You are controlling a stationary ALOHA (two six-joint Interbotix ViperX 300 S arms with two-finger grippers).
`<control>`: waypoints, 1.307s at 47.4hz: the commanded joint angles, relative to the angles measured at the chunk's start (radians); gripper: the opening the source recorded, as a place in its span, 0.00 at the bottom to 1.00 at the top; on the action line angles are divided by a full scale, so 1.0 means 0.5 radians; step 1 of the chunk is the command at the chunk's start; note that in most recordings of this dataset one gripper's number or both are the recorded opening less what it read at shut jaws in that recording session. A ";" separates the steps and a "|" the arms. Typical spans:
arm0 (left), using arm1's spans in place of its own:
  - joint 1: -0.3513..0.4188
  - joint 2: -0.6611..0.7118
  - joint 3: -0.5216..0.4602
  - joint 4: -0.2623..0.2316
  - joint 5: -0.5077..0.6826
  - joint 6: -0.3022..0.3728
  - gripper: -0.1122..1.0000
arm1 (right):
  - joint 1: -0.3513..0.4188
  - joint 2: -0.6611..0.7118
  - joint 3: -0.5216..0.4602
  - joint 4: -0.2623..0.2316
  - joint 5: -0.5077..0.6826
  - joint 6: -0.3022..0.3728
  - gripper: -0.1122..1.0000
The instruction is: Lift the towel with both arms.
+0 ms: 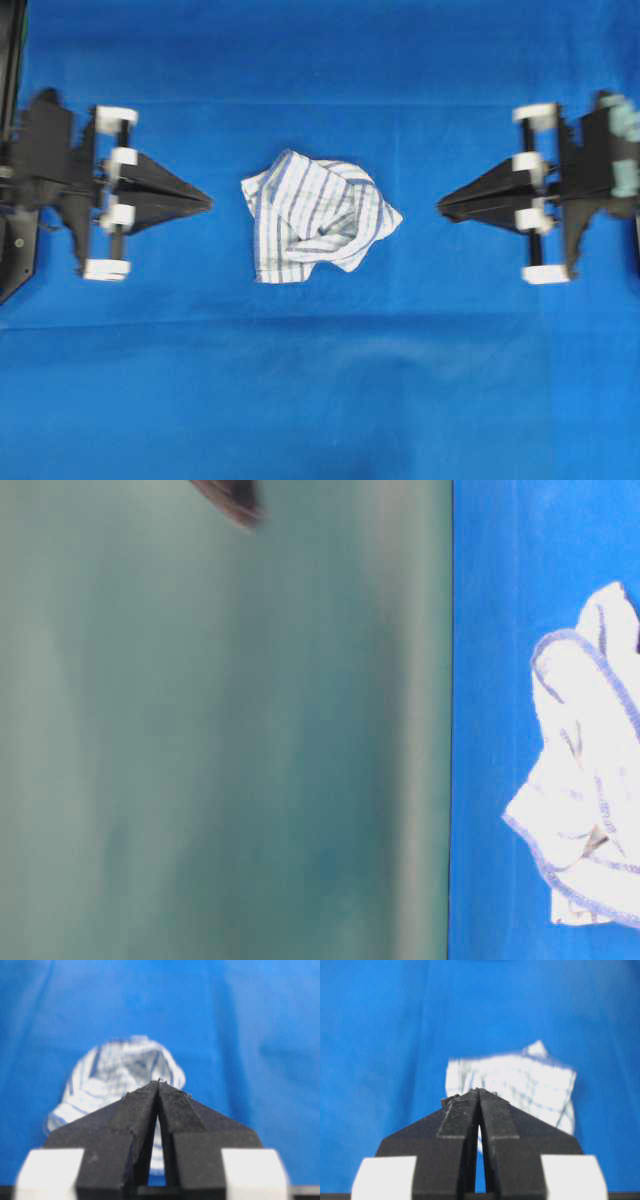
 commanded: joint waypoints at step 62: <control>0.012 1.362 -0.405 -0.003 -0.132 0.009 0.52 | -0.043 1.292 -0.540 -0.003 0.034 -0.009 0.35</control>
